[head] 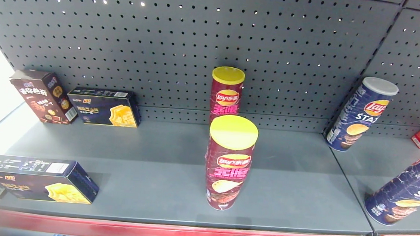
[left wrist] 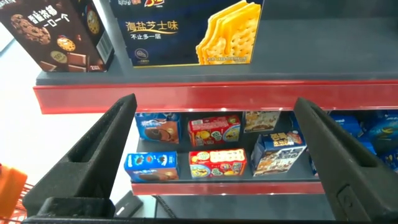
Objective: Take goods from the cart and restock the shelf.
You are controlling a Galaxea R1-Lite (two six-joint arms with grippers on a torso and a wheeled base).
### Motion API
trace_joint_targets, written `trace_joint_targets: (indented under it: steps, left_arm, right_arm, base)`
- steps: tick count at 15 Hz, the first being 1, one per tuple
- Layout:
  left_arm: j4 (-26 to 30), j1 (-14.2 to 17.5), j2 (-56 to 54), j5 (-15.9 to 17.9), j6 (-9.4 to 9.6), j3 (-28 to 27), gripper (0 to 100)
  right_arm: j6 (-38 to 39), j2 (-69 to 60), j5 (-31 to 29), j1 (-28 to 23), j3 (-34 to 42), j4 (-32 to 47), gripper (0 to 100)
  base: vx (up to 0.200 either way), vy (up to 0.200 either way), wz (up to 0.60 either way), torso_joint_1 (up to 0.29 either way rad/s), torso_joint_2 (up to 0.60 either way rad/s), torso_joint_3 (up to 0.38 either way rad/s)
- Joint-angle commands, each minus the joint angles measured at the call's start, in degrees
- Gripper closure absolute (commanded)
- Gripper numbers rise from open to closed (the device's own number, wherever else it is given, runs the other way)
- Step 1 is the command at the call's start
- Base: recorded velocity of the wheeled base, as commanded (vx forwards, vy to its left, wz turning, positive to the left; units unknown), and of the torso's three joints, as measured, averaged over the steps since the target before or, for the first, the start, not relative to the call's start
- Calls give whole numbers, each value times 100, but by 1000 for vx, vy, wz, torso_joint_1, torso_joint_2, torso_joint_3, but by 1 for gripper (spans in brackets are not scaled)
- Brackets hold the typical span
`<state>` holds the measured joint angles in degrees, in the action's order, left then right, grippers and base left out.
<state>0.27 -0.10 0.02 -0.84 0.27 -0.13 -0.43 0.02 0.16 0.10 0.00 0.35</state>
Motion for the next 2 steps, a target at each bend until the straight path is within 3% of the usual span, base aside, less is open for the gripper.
trace_joint_targets:
  steps: [1,2]
  left_arm:
    - [0,1,-2,-4,0,5,0]
    - [0,1,-2,-4,0,5,0]
  right_arm:
    - [-1,-2,2,-1,0,0,0]
    - [-1,-2,2,-1,0,0,0]
  base:
    - [0,0,0,0,0,0]
    - [0,0,0,0,0,0]
